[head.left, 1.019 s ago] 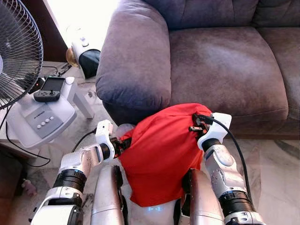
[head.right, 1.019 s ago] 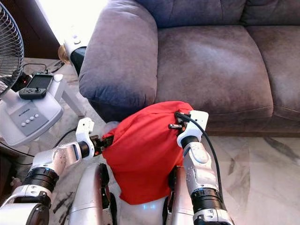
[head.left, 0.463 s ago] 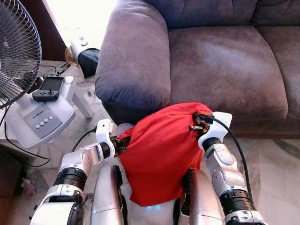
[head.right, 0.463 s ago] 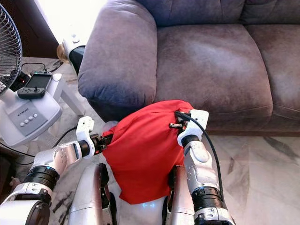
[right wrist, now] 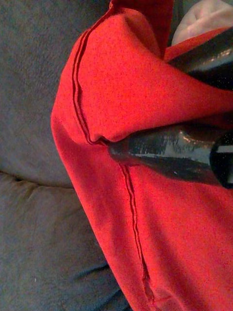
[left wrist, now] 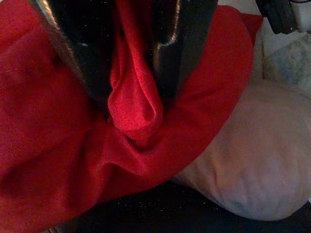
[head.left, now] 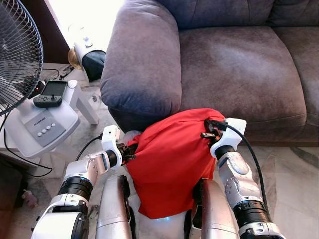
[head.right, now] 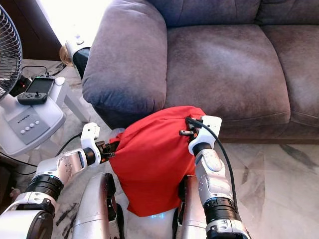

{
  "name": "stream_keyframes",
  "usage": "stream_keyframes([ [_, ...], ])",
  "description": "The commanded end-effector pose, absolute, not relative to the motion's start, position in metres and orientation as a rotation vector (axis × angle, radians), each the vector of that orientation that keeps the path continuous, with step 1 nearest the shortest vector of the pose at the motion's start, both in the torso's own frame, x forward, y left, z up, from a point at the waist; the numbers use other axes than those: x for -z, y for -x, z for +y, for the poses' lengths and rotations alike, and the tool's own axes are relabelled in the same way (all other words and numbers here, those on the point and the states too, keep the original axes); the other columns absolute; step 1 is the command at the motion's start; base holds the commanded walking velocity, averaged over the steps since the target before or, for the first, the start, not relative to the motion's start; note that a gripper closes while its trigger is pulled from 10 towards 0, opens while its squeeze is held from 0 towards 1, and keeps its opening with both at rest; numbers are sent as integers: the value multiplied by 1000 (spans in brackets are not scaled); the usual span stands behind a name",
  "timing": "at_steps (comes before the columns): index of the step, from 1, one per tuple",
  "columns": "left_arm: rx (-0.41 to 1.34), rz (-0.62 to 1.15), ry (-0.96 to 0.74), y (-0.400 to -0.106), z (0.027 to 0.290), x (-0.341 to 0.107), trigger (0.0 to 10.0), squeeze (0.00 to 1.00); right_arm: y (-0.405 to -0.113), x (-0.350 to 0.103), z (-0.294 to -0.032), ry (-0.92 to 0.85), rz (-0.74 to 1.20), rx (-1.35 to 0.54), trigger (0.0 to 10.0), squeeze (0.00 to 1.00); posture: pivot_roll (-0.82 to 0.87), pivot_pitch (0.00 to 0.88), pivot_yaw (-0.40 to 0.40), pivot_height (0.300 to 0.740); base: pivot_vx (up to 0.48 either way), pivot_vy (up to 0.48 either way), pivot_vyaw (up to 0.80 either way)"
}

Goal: Move the pillow to the sofa from floor

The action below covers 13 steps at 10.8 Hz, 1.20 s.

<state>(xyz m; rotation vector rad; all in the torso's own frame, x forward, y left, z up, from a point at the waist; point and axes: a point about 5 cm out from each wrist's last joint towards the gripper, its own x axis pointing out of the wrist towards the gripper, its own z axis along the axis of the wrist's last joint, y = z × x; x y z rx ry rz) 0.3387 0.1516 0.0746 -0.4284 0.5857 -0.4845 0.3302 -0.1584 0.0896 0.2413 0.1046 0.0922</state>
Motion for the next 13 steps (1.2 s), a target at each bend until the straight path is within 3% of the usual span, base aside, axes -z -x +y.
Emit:
stream_keyframes([
  [1,476,677,427,-328,150,-56,0,0,-338,-112,-165,-236,-10,-77,10000,0,38,230,-6,572,0,0,0],
  [8,451,644,407,-333,153,-59,0,0,-340,-112,-161,-237,-11,-82,10000,0,44,220,-2,572,0,0,0],
  [9,415,504,406,-343,155,-77,0,0,-339,-111,-161,-233,-12,-81,10000,0,44,219,-1,572,0,0,0],
  [10,339,380,268,-348,161,-92,3765,0,-336,-110,-162,-221,-12,-79,10000,0,50,218,-1,572,0,0,0],
  [11,278,214,131,-350,166,-112,10000,0,-330,-108,-164,-193,-12,-79,10000,0,56,216,-1,572,0,0,0],
  [13,237,47,90,-343,168,-139,10000,0,-316,-106,-162,-164,-16,-89,10000,0,57,207,5,572,0,0,0],
])
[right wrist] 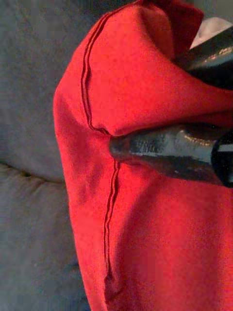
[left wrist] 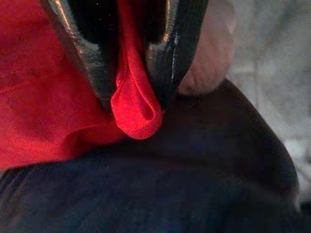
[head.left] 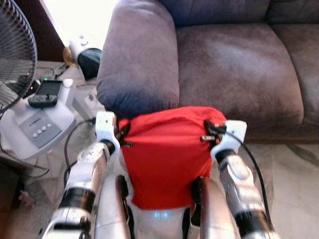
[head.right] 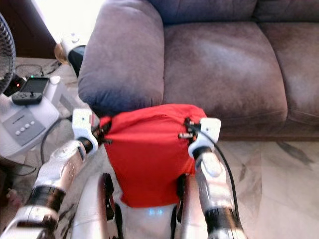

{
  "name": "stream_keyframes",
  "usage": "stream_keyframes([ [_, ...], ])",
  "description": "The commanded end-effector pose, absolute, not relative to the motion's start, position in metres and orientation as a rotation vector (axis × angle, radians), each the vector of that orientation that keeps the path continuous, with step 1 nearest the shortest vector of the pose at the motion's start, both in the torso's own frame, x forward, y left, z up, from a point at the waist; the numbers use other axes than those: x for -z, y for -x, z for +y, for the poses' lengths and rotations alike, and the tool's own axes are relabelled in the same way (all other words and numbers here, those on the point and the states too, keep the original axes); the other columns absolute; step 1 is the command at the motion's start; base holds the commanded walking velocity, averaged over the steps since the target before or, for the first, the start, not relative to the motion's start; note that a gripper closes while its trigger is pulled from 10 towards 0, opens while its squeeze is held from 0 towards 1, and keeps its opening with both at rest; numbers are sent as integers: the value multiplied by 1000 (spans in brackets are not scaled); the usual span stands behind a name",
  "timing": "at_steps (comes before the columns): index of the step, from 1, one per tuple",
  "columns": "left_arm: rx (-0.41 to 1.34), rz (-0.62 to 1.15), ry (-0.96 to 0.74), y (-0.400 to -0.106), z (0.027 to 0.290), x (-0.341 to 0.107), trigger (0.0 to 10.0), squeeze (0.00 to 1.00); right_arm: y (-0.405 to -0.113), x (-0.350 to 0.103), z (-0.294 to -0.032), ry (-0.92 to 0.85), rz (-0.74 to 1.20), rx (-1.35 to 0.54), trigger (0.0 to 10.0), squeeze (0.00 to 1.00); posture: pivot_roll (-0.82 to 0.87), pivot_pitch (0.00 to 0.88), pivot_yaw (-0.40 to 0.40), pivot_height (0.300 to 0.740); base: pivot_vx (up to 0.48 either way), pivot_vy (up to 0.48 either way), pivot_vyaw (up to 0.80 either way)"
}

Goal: Move the pillow to the sofa from floor

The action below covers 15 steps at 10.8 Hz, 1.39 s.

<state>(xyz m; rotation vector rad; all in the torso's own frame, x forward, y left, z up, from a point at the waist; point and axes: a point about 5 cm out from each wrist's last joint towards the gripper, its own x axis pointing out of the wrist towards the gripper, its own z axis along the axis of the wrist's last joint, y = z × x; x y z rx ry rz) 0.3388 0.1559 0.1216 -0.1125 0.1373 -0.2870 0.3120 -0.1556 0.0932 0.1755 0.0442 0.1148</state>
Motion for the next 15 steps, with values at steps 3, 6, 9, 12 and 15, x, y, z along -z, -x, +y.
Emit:
stream_keyframes([
  [3,226,-182,-10,-318,156,-179,10000,0,-298,-112,-165,-141,-39,-69,10000,0,57,187,11,572,0,0,0],
  [6,157,-276,-147,-305,150,-168,10000,0,-295,-114,-169,-126,-91,36,10000,0,58,170,2,572,0,0,0],
  [9,105,-255,-140,-301,151,-159,10000,0,-294,-119,-166,-90,-104,38,10000,0,45,160,-9,572,0,0,0],
  [12,104,-292,-152,-299,144,-157,10000,0,-290,-130,-167,-38,-164,32,10000,0,61,145,-20,572,0,0,0],
  [15,100,-295,-151,-299,143,-155,10000,0,-286,-131,-159,-24,-183,33,10000,0,48,114,-2,572,0,0,0],
])
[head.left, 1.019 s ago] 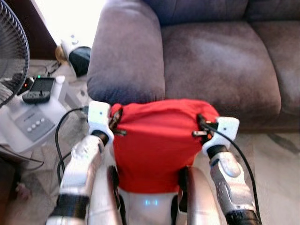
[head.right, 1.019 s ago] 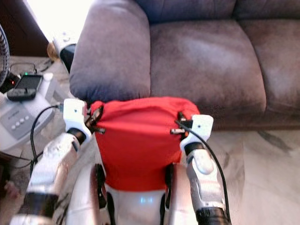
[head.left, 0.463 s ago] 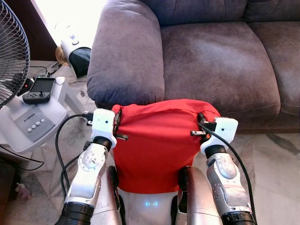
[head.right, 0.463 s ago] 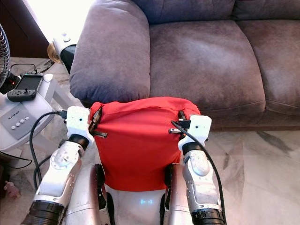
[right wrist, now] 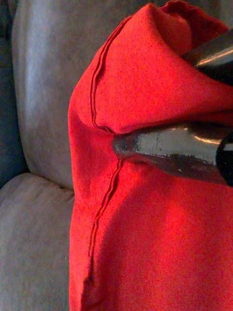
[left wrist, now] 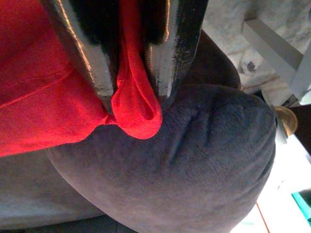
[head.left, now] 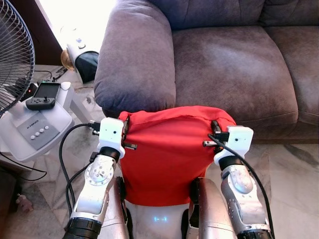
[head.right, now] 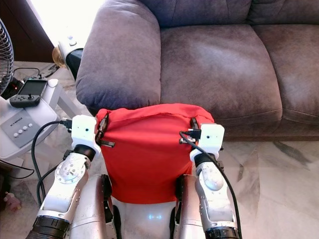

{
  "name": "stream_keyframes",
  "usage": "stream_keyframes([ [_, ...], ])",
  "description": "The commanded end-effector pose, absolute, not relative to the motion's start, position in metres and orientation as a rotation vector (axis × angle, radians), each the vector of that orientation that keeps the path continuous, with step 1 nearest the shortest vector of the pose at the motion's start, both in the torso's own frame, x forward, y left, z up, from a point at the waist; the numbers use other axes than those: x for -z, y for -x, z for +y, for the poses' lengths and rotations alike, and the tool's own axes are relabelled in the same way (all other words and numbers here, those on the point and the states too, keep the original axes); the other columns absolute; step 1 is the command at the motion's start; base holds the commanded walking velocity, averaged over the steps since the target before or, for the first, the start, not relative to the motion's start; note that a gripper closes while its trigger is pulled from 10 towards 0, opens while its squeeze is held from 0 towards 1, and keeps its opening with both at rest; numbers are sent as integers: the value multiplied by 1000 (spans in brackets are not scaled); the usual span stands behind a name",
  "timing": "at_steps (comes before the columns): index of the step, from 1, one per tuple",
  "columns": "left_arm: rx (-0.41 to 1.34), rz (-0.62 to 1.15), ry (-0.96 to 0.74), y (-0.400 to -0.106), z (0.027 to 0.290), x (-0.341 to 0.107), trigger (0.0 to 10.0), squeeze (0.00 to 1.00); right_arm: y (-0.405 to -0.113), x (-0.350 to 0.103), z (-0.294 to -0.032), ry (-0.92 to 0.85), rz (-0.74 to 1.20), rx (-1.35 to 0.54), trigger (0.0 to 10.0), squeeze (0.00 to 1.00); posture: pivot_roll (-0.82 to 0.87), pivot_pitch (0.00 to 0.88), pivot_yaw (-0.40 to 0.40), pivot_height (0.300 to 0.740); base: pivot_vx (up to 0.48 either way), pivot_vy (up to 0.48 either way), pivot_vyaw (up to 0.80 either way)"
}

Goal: Move the pillow to the sofa from floor

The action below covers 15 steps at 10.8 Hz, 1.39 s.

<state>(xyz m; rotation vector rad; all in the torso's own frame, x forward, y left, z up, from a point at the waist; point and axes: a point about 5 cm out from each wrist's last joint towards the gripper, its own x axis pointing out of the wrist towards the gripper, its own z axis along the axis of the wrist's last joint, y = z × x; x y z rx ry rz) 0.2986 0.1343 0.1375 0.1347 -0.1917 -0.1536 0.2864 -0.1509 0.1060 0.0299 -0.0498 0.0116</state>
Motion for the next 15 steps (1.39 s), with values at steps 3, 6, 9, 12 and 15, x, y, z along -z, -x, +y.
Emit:
stream_keyframes([
  [3,103,-304,-150,-301,141,-156,10000,0,-282,-128,-149,-30,-179,14,10000,0,52,83,-5,572,0,0,0],
  [6,103,-303,-155,-299,142,-156,10000,0,-283,-128,-145,-33,-179,7,10000,0,57,85,-3,572,0,0,0],
  [9,114,-309,-164,-300,140,-158,10000,0,-283,-128,-154,-17,-178,38,10000,0,56,113,-5,576,0,0,0],
  [12,112,-305,-162,-301,140,-158,10000,0,-285,-126,-155,-10,-163,52,10000,0,56,126,-6,636,0,0,0],
  [15,109,-299,-161,-301,141,-157,10000,0,-286,-127,-155,-6,-169,46,10000,0,54,133,-8,711,0,0,0],
])
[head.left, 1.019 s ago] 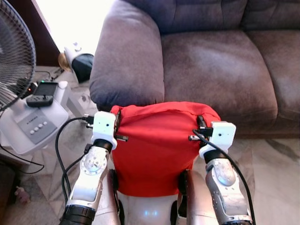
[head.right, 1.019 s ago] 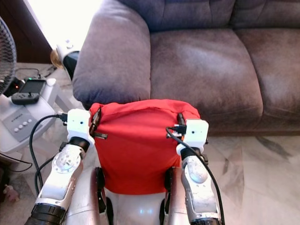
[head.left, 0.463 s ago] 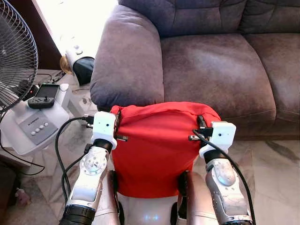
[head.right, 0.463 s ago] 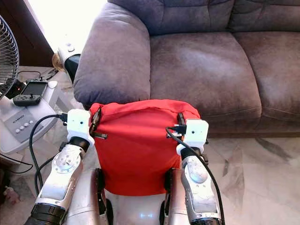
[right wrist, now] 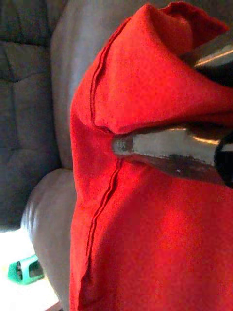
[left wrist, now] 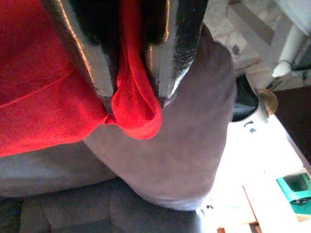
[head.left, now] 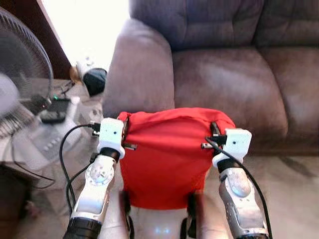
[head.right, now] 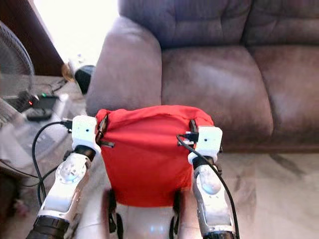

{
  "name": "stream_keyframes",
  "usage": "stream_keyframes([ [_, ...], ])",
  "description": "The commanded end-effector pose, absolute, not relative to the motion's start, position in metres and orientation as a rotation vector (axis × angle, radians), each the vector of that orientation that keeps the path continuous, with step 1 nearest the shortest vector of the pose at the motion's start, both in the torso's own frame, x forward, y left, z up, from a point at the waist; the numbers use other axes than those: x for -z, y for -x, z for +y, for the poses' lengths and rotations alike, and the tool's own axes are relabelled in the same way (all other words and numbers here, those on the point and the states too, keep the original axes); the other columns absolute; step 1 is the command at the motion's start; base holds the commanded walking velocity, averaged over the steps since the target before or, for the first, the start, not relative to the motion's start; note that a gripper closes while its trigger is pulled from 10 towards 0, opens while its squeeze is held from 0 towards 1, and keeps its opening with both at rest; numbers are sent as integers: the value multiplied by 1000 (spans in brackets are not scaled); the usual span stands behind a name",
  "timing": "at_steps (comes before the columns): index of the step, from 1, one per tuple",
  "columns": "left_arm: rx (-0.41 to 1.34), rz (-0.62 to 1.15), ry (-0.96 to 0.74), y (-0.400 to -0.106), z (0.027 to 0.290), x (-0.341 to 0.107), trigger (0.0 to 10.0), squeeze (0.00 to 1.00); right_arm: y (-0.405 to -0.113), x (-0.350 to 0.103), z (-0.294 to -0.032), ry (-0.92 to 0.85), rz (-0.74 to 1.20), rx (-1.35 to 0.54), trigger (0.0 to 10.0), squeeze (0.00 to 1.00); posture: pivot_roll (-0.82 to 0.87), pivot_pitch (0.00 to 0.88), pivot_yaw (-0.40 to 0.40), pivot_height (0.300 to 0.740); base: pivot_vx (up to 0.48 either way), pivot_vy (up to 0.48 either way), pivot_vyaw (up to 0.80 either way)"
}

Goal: Move the pillow to the sofa from floor

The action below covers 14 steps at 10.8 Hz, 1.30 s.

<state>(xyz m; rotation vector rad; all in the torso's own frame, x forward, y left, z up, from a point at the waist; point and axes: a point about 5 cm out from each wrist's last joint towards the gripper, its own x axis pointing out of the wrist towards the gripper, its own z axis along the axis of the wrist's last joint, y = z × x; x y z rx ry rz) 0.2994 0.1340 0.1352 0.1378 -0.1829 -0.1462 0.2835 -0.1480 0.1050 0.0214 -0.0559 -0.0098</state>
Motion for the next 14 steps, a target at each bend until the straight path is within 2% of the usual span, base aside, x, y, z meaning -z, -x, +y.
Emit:
stream_keyframes([
  [1,109,-298,-160,-301,141,-157,10000,0,-286,-127,-156,-4,-169,45,10000,0,54,133,-9,726,0,0,0],
  [2,109,-298,-159,-301,141,-157,10000,0,-286,-128,-155,-7,-172,37,10000,0,54,133,-11,740,0,0,0],
  [14,116,-306,-150,-302,139,-159,10000,0,-288,-132,-154,-13,-198,16,10000,0,59,120,-16,740,0,0,0],
])
